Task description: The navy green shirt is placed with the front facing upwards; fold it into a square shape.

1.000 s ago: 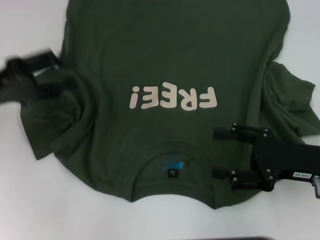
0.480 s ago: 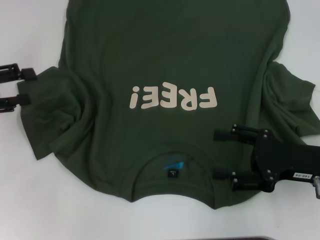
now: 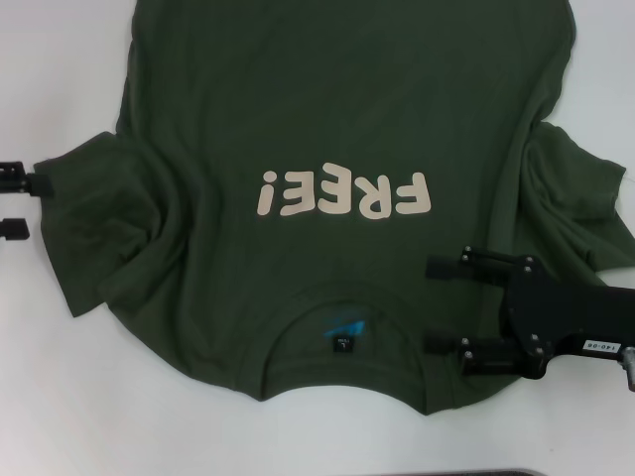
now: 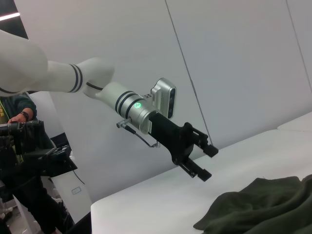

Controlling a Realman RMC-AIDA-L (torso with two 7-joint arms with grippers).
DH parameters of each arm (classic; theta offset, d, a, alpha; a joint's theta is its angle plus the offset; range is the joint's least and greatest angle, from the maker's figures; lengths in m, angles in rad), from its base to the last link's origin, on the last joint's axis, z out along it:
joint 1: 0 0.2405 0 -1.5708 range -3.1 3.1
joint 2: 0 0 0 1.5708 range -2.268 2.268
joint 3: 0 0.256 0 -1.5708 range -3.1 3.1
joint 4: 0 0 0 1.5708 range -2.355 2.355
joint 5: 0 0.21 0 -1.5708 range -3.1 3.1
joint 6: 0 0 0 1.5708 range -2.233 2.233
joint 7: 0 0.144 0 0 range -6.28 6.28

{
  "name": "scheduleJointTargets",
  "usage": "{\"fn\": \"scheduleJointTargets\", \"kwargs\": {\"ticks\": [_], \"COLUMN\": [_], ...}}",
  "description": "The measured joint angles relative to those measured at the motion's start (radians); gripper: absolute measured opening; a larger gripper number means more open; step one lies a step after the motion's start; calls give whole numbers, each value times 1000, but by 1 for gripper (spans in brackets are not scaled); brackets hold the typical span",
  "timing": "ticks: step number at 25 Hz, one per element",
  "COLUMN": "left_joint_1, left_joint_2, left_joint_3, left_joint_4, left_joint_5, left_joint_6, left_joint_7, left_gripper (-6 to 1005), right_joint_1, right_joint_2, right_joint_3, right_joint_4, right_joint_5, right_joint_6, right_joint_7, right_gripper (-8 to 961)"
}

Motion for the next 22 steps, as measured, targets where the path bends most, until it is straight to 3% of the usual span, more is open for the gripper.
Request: {"fn": "scheduleJointTargets", "kwargs": {"ticks": [6,22], "left_joint_1": [-22,-44], "left_joint_2": [-2,-41], "left_joint_3": [10,63], "left_joint_4": [0,8], "left_joint_5": [56,97], "left_joint_6": [-3,-119], "left_joint_7": [-22,-78], "left_gripper": [764,763], "right_joint_1": [0,0], "right_joint_2": [0,-2], "right_joint_3": [0,0], "right_joint_4": [-1,-2], "right_joint_5": [0,0], "right_joint_6": [0,0], "right_joint_7": [6,6], "right_gripper": [884,885]}}
